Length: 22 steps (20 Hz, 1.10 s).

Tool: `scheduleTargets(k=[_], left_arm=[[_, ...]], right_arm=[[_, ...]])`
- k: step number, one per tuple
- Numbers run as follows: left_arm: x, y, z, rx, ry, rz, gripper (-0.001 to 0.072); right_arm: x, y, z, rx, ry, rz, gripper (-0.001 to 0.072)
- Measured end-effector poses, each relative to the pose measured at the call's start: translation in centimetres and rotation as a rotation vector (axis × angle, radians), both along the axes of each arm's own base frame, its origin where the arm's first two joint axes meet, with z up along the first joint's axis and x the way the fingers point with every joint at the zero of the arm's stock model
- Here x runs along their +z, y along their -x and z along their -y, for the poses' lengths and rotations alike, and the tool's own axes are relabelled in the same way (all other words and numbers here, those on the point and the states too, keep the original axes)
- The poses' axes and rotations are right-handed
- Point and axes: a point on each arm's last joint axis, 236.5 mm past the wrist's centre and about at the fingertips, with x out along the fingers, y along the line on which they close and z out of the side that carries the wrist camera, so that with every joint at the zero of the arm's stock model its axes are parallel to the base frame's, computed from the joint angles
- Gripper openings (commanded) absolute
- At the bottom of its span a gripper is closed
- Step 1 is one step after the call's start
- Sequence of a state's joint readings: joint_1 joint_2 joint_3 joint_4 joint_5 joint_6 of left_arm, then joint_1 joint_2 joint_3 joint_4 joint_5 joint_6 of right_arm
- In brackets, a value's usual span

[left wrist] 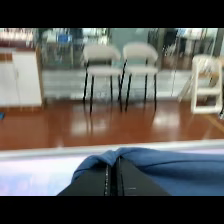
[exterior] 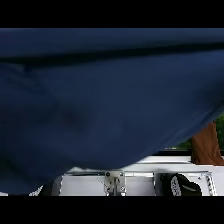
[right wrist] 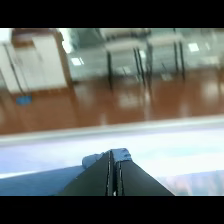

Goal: Fold the shirts.

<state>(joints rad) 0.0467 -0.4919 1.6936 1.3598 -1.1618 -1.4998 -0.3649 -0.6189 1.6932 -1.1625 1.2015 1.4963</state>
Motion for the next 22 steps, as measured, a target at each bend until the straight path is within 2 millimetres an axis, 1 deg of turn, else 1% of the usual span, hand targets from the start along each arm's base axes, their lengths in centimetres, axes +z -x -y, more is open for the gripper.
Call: scheduleTargets(k=[1,2,3,6,7,8,10,12,14,16,17,19,21,22], left_arm=[[-1.7,-1.2,-0.3,0.011,-0.004,-0.054,0.0045],[-4.0,-2.7,-0.7,0.022,-0.008,-0.121,0.0045],[-6.2,-4.2,-0.9,0.029,-0.010,-0.182,0.0045],[-14.4,-9.1,-1.5,0.044,-0.011,-0.401,0.0046],[-17.2,-10.9,-1.7,0.047,-0.005,-0.464,0.0046],[-19.6,-12.7,-1.9,0.051,0.001,-0.511,0.0045],[-23.8,-16.4,-2.1,0.059,0.016,-0.577,0.0046],[-27.3,-20.3,-2.2,0.061,0.044,-0.618,0.0045],[-30.3,-24.3,-2.1,0.061,0.094,-0.629,0.0045],[-33.5,-27.8,-1.7,0.059,0.172,-0.643,0.0046],[-35.0,-29.2,-1.5,0.060,0.212,-0.653,0.0046],[-38.6,-31.5,-0.9,0.063,0.299,-0.694,0.0046],[-41.9,-32.7,-0.3,0.067,0.352,-0.744,0.0056],[-43.3,-33.0,0.0,0.068,0.367,-0.769,0.0137]], right_arm=[[-2.1,-0.9,1.0,-0.024,0.003,-0.090,0.0061],[-4.6,-1.8,2.0,-0.043,-0.003,-0.191,0.0061],[-7.6,-2.9,3.0,-0.057,-0.012,-0.310,0.0061],[-17.0,-6.3,5.3,-0.069,-0.074,-0.615,0.0061],[-19.9,-7.7,6.0,-0.070,-0.098,-0.687,0.0061],[-22.7,-9.5,6.7,-0.073,-0.124,-0.734,0.0061],[-27.0,-13.8,7.8,-0.071,-0.180,-0.759,0.0061],[-30.5,-18.4,8.4,-0.059,-0.257,-0.734,0.0061],[-33.4,-22.9,8.6,-0.049,-0.345,-0.683,0.0061],[-36.4,-26.5,8.4,-0.050,-0.387,-0.648,0.0061],[-38.0,-28.0,8.0,-0.048,-0.396,-0.641,0.0062],[-41.0,-30.2,6.9,-0.044,-0.402,-0.640,0.0062],[-43.9,-31.5,5.2,-0.032,-0.410,-0.660,0.0063],[-45.2,-31.7,4.4,-0.023,-0.414,-0.679,0.0159]])
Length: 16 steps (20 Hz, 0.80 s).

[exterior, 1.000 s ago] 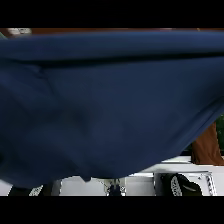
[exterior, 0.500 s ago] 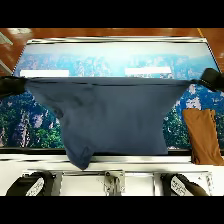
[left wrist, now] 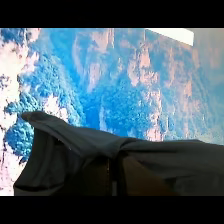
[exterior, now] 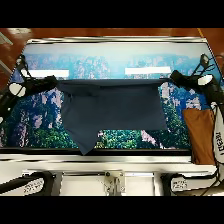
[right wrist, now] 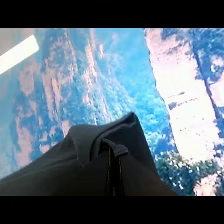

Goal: Fold the shirts.

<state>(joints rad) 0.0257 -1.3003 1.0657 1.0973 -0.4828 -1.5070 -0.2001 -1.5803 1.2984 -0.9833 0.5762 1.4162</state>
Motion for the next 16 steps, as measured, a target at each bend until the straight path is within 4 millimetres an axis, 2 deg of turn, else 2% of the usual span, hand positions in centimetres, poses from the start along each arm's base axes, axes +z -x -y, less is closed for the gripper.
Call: scheduleTargets(k=[1,2,3,6,7,8,9,10,11,12,13,14,16], left_arm=[[-1.2,-0.2,0.2,0.002,0.014,-0.024,0.0303],[-2.0,-0.3,0.3,0.005,0.026,-0.041,0.0542],[-2.5,-0.2,0.3,0.007,0.035,-0.056,0.0660],[-2.9,0.8,-0.4,-0.007,0.065,-0.139,0.0636],[-3.4,1.8,-1.2,-0.017,0.059,-0.191,0.0547],[-4.1,3.2,-2.0,-0.031,0.061,-0.265,0.0531],[-5.2,5.1,-2.6,-0.048,0.064,-0.352,0.0538],[-6.6,7.6,-3.1,-0.066,0.073,-0.457,0.0579],[-7.8,9.9,-3.5,-0.076,0.089,-0.546,0.0674],[-9.3,12.4,-3.7,-0.084,0.109,-0.638,0.0673],[-10.5,14.5,-3.5,-0.089,0.130,-0.708,0.0673],[-11.7,16.4,-3.0,-0.099,0.162,-0.768,0.0673],[-13.5,18.9,-1.7,-0.112,0.231,-0.830,0.0673]], right_arm=[[-0.9,-0.2,-0.8,0.008,-0.008,-0.010,0.0434],[-1.5,-0.3,-1.4,0.018,-0.014,-0.021,0.0649],[-1.9,-0.2,-1.8,0.026,-0.017,-0.029,0.0658],[-1.0,1.1,-1.8,0.075,0.003,-0.056,0.0654],[-0.5,2.0,-0.8,0.093,0.040,-0.073,0.0615],[-0.3,3.4,0.4,0.113,0.084,-0.112,0.0557],[-0.5,5.0,1.8,0.127,0.118,-0.166,0.0558],[-1.0,6.9,3.3,0.133,0.137,-0.232,0.0559],[-1.7,9.1,4.8,0.130,0.140,-0.312,0.0560],[-2.5,11.1,5.9,0.123,0.122,-0.382,0.0596],[-3.2,13.1,6.6,0.116,0.088,-0.443,0.0650],[-4.0,14.9,6.7,0.116,0.040,-0.498,0.0650],[-5.1,17.3,6.3,0.117,-0.046,-0.560,0.0650]])
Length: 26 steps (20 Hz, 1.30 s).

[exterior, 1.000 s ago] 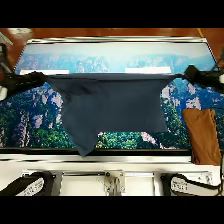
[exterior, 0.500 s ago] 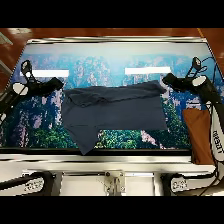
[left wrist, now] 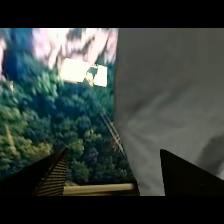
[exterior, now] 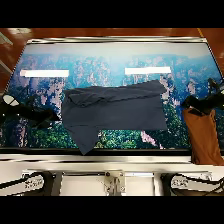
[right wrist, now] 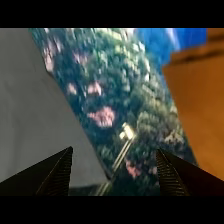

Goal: Fold the shirts.

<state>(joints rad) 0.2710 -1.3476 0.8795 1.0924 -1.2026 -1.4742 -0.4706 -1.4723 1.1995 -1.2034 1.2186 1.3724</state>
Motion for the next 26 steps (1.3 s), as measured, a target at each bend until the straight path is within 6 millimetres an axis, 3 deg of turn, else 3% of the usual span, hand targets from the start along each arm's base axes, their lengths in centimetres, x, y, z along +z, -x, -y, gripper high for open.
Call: scheduleTargets(k=[4,9,10,11,14,16,17,26], left_arm=[[-1.9,0.6,1.4,0.071,0.069,0.007,0.0652],[-3.2,0.2,2.2,0.114,0.094,0.016,0.0647],[-3.4,0.0,2.7,0.116,0.103,0.016,0.0600],[-3.6,-0.2,3.1,0.123,0.111,0.018,0.0470],[-4.1,-1.6,3.6,0.147,0.102,0.056,0.0338],[-4.4,-2.0,3.8,0.153,0.093,0.070,0.0110],[-4.5,-2.1,3.7,0.156,0.090,0.072,0.0046],[-3.5,-2.1,4.5,0.137,0.114,0.088,0.0046]], right_arm=[[-1.3,2.1,-1.2,-0.015,-0.088,-0.053,0.0650],[-1.7,2.0,-1.3,-0.033,-0.101,-0.041,0.0650],[-1.8,1.8,-1.1,-0.039,-0.097,-0.034,0.0649],[-1.8,1.8,-1.1,-0.041,-0.098,-0.034,0.0649],[-1.8,1.8,-1.2,-0.043,-0.104,-0.035,0.0649],[-2.4,2.1,-1.4,-0.047,-0.117,-0.057,0.0650],[-2.8,2.5,-1.7,-0.043,-0.135,-0.084,0.0650],[-7.3,4.3,-7.1,0.069,-0.246,-0.277,0.0674]])
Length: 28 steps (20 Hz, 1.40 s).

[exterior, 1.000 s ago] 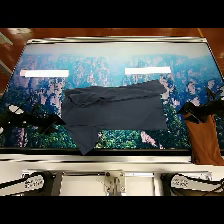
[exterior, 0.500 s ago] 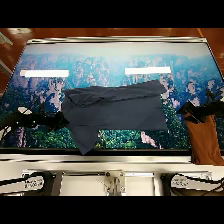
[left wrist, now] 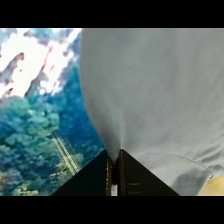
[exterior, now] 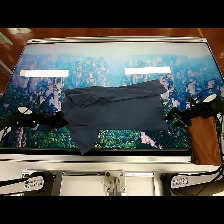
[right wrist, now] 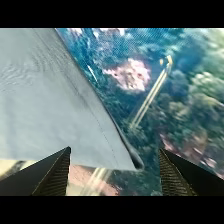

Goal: Fold the shirts.

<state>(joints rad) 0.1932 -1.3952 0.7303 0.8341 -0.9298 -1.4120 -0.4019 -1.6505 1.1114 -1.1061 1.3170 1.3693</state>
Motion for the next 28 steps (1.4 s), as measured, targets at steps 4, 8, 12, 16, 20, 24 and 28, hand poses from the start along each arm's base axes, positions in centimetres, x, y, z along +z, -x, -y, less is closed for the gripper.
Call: scheduleTargets(k=[4,8,12,16,20,24,28], left_arm=[[0.4,-0.1,0.1,-0.010,-0.001,0.014,0.0046],[1.7,-1.3,-0.1,-0.017,-0.007,0.061,0.0044],[8.5,-6.0,-0.9,-0.055,-0.048,0.269,0.0044],[24.6,-9.7,-1.3,-0.112,-0.142,0.665,0.0045],[48.4,-4.8,-0.8,-0.074,-0.293,1.237,0.0044],[65.3,8.6,0.1,0.041,-0.438,1.729,0.0044],[69.3,18.8,0.8,0.063,-0.604,1.906,0.0044]], right_arm=[[-0.7,1.0,-2.5,0.058,-0.045,-0.066,0.0521],[-1.3,0.9,-4.6,0.139,-0.038,-0.060,0.0062],[2.5,-1.3,-6.5,0.224,-0.088,0.046,0.0062],[14.9,-7.3,-6.3,0.312,-0.003,0.435,0.0062],[37.2,-8.3,-5.8,0.335,0.271,1.043,0.0060],[57.1,1.2,-5.4,0.113,0.537,1.568,0.0061],[63.2,11.4,-5.1,-0.010,0.690,1.740,0.0061]])
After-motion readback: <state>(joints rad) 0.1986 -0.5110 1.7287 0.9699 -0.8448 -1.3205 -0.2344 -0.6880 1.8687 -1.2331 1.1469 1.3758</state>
